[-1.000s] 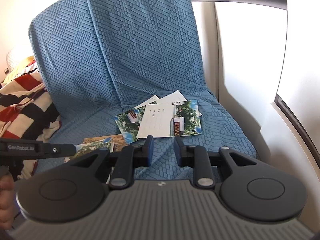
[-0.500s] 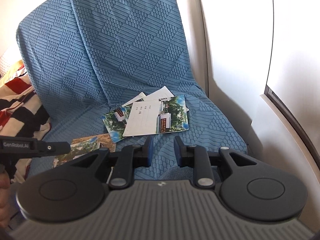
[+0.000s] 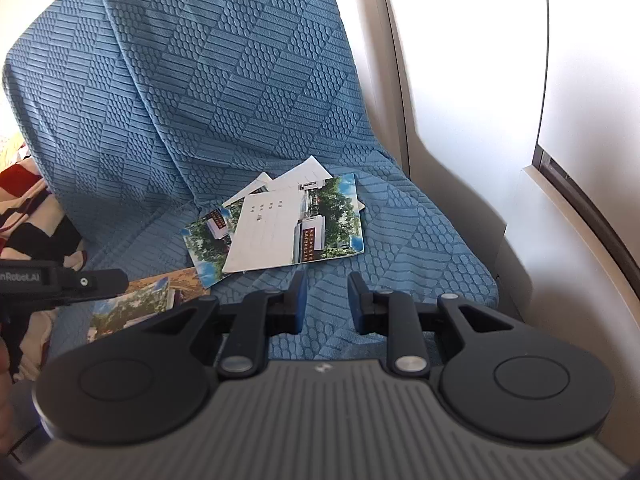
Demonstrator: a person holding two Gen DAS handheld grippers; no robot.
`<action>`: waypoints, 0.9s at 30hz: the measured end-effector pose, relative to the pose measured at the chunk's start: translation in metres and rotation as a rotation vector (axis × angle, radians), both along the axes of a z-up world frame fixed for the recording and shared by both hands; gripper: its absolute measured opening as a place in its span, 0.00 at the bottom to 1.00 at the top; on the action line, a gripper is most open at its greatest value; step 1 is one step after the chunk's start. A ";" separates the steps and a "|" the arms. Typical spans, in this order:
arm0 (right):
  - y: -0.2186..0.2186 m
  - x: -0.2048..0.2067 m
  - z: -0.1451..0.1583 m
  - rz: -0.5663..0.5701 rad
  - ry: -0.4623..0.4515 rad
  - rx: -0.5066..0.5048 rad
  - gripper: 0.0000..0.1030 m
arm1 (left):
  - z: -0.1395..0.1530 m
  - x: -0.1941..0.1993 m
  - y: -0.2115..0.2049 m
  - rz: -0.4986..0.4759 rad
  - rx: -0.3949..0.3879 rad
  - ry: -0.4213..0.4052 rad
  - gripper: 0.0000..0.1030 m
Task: Organize objects
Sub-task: 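Lower both tools onto the edge of the next white-backed postcard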
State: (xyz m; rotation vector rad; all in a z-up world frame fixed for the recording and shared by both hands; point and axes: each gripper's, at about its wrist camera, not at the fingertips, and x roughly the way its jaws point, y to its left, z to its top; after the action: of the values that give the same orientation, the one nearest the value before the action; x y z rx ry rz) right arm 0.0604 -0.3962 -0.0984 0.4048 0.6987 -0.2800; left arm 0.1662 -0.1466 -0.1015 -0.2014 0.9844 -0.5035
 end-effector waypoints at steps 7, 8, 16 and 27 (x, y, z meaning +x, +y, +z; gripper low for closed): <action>-0.015 0.019 -0.009 -0.011 0.003 0.022 0.47 | -0.012 0.023 -0.012 -0.004 -0.003 0.019 0.15; -0.018 0.023 -0.011 -0.015 0.011 0.027 0.47 | -0.014 0.027 -0.013 -0.004 -0.003 0.022 0.17; -0.041 0.053 -0.035 -0.075 0.061 0.110 0.47 | -0.041 0.065 -0.025 0.005 0.003 0.065 0.23; -0.061 0.097 -0.069 -0.073 0.109 0.174 0.47 | -0.085 0.114 -0.043 0.001 0.076 0.103 0.25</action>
State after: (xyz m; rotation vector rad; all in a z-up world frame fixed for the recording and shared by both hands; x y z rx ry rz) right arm 0.1579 -0.4568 -0.1671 0.5852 0.8197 -0.3129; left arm 0.2797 -0.1894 -0.1866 -0.1610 1.1017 -0.4579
